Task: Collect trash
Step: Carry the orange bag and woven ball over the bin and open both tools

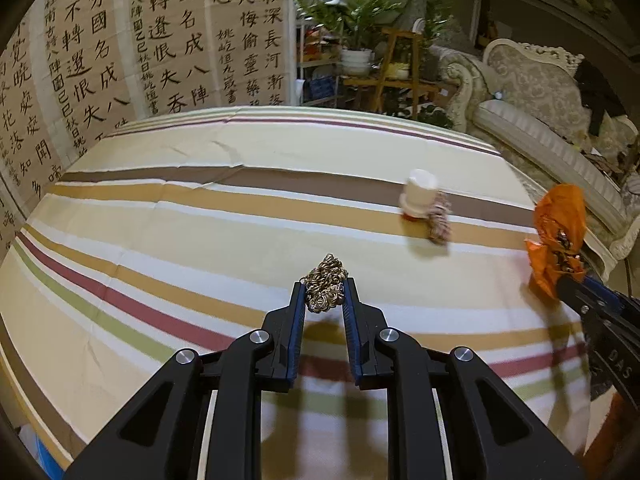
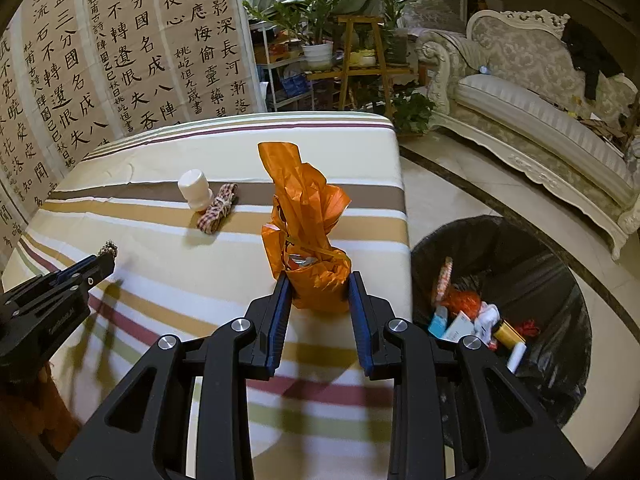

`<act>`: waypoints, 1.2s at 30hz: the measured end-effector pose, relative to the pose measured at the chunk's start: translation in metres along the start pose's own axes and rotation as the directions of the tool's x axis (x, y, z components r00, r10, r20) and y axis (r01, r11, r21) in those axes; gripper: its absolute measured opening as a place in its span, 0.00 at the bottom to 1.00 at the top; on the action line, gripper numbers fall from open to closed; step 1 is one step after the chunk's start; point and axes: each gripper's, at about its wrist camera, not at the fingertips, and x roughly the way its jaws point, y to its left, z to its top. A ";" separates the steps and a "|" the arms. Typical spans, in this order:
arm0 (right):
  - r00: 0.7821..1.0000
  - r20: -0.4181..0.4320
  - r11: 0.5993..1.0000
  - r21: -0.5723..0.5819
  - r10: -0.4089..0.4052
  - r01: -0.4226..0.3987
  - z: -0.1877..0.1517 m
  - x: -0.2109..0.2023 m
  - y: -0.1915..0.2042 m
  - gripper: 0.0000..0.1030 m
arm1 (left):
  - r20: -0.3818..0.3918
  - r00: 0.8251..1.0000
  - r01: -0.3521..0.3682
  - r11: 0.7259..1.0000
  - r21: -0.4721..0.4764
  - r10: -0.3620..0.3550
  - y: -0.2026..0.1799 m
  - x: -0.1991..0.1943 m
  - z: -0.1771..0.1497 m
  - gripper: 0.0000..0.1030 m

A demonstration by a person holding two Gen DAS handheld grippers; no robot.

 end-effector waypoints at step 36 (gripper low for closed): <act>0.978 0.020 0.954 0.222 -0.210 0.200 -0.045 -0.055 -0.134 0.27 | 0.033 0.975 0.202 0.943 0.266 -0.218 -0.176 -0.023 -0.018 0.19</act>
